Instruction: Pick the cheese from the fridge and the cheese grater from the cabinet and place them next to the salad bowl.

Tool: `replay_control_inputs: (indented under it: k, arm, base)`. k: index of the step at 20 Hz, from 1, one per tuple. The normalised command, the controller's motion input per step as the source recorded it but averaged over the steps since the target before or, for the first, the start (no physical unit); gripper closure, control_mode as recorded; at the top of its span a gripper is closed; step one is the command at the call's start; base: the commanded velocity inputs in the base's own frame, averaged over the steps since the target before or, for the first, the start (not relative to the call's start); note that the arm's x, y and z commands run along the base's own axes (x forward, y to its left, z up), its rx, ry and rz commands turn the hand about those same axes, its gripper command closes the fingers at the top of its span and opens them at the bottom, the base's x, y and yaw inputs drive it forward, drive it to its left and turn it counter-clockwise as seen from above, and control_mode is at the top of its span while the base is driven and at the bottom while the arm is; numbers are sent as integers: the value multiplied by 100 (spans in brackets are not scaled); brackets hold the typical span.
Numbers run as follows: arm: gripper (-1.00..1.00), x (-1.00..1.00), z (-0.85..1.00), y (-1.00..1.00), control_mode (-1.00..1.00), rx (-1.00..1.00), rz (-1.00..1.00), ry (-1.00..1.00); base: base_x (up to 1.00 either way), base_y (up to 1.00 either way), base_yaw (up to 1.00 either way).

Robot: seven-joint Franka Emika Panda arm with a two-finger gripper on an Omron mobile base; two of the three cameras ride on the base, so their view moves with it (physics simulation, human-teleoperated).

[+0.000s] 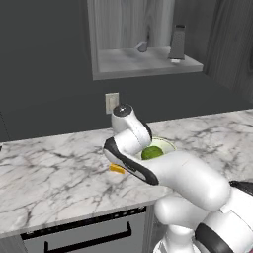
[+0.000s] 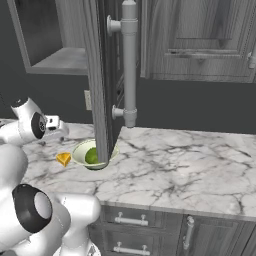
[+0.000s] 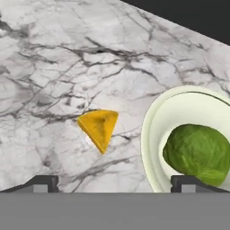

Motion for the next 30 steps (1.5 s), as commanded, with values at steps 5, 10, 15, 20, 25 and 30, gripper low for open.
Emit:
replay_control_inputs:
  k: [5, 10, 15, 20, 25, 30]
  arm:
    - [-100, -18, 49, -21, -100, 0, -5, -11]
    - [-100, -15, 52, -24, -100, 4, -5, -2]
    - [-100, -14, 55, -25, -100, 9, -4, 0]
    - [-100, -12, 51, -21, -100, 6, -6, -1]
    - [-100, -1, 48, -18, -100, 0, -24, -1]
    - [-100, 0, 53, -24, -100, 2, -19, -4]
  base:
    - [0, 0, 0]
    - [0, 0, 0]
    - [0, 0, 0]
    - [0, 0, 0]
    - [0, 0, 0]
    - [0, 0, 0]
